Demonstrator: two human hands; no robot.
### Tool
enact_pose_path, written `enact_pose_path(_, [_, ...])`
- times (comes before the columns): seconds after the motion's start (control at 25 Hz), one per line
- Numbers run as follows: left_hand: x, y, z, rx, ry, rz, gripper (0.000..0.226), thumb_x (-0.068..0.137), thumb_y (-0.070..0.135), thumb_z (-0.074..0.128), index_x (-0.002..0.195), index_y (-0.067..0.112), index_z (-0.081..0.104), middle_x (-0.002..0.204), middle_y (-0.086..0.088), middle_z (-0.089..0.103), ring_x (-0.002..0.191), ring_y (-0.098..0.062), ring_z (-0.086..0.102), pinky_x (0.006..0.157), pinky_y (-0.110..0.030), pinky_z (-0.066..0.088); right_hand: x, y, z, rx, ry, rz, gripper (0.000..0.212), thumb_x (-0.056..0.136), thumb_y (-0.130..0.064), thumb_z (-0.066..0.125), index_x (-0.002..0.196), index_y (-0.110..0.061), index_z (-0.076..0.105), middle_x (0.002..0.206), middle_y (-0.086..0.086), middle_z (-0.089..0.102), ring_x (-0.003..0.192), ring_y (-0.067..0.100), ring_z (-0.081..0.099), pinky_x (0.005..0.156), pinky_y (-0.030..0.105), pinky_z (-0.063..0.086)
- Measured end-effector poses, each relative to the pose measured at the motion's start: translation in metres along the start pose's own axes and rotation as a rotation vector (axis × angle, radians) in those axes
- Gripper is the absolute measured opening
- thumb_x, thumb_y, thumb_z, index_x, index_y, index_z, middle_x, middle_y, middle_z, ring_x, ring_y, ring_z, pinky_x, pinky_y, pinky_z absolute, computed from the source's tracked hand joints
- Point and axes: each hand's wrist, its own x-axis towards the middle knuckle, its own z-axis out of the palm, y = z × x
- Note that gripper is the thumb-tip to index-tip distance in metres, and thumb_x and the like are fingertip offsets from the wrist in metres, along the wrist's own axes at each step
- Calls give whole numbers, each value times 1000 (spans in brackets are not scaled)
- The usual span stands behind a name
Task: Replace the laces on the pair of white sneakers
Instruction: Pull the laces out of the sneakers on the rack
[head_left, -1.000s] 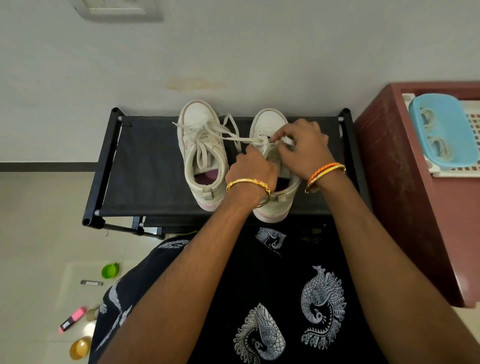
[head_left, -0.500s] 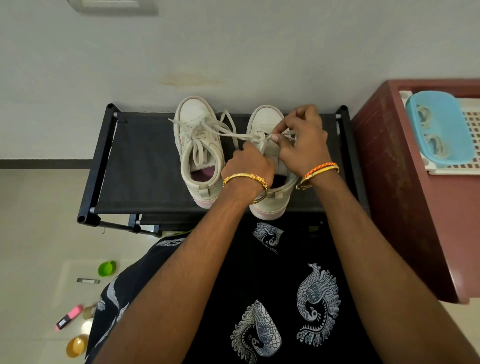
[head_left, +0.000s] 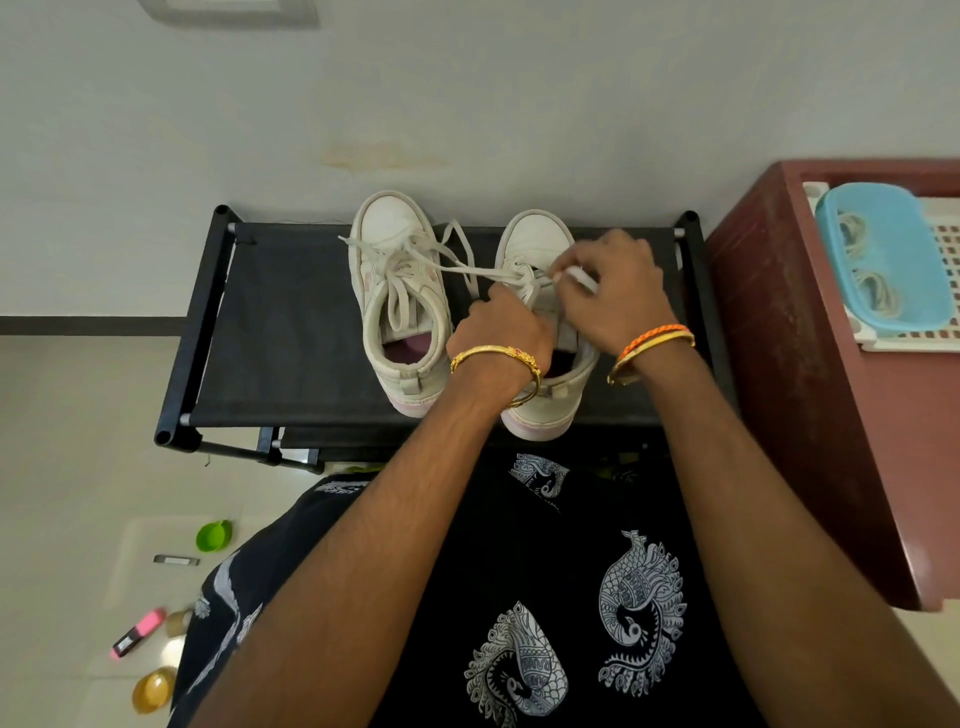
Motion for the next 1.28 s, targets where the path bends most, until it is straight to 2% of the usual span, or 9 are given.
enact_pose_path(0.16, [1,-1,0,-12,-11,2,43,93,32,41,127,5,42,119,-17,56,104,-34,56,75,-37,40,3,-5,5,-288,-73,-27,21,90,-26,57,106,-23,70,117,9,49,116,29,38,96,37,25])
enact_pose_path(0.48, [-2,4,0,14,-7,-41,41,93,26,44,128,6,41,123,-15,54,109,-33,55,75,-36,38,-1,0,4,-49,11,3,9,75,-8,64,78,-16,60,124,4,40,116,19,39,96,33,22])
enact_pose_path(0.56, [-2,6,0,24,-4,-48,41,93,27,44,128,6,40,124,-15,54,110,-33,54,74,-36,37,2,6,3,131,41,63,11,78,-5,63,75,-14,58,121,1,40,113,14,43,99,30,31])
enact_pose_path(0.64, [-2,5,0,6,-6,-48,40,93,27,44,128,6,41,123,-15,54,109,-32,55,74,-36,37,6,7,-2,401,95,202,13,82,-1,55,74,-10,58,112,2,48,100,11,49,87,17,41])
enact_pose_path(0.76, [-1,4,0,-5,-12,-40,39,94,26,43,127,6,41,121,-14,55,107,-32,56,74,-36,39,7,0,-9,938,76,448,27,83,5,48,62,-11,49,85,5,68,83,15,62,72,25,51])
enact_pose_path(0.8, [-1,3,0,-5,-16,-38,39,94,26,43,127,6,41,121,-14,55,106,-32,56,74,-36,39,6,-3,-9,979,86,465,27,84,5,48,62,-11,47,79,6,69,78,15,64,71,28,53])
enact_pose_path(0.92, [-1,3,-1,-5,-21,-35,41,93,28,44,127,5,42,122,-15,55,107,-32,56,74,-36,39,5,-6,-1,504,117,224,15,83,-7,59,73,-13,49,81,8,66,75,20,63,67,27,50])
enact_pose_path(1.08, [-1,2,-1,-20,-26,-23,41,93,28,44,126,4,43,122,-17,55,107,-34,55,74,-36,38,8,-4,4,-17,-108,3,22,85,-20,62,107,-14,61,112,10,55,110,27,48,96,42,41])
enact_pose_path(1.28, [0,2,-3,-24,-33,-33,41,92,28,44,125,5,43,120,-15,56,106,-33,56,73,-36,39,7,-1,3,-93,-115,-21,16,84,-26,66,97,-19,71,118,7,48,117,25,37,96,36,26])
